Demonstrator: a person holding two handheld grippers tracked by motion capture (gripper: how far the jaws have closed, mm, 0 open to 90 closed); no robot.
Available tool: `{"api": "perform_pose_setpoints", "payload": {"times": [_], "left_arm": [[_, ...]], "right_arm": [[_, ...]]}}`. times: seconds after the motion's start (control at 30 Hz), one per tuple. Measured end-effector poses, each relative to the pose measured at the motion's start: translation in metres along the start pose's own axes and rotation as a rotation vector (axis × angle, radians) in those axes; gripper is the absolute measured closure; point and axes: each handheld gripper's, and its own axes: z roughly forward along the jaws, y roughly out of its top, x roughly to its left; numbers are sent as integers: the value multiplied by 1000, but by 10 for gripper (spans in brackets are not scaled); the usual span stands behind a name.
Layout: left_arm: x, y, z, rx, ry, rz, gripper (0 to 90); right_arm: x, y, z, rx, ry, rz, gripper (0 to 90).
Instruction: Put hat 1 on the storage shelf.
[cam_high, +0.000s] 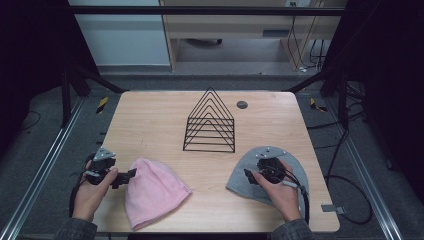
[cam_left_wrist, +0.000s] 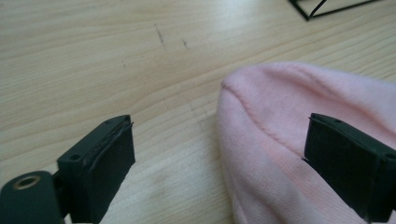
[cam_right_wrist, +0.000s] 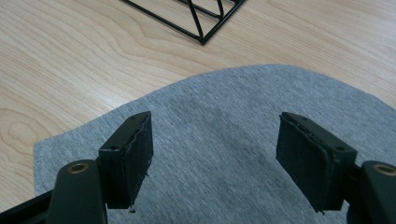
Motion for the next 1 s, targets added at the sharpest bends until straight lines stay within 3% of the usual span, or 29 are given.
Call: {"api": "perform_pose_setpoints", "payload": {"times": [0.3,0.6,0.77,1.0], "left_arm": [[2,2,4,26,-20,21,172],[6,3,3,5,5,11,339],[2,3,6,12,-44,20,338],[-3,4,19,66,-33,45,319]], "right_arm": [[4,0,0,-3,-29,-37,294],[3,0,1,-4,-35,-33,353],[4,0,1,-13,-39,-60,381],[4,-1,3,-6,-41,-65,379]]}}
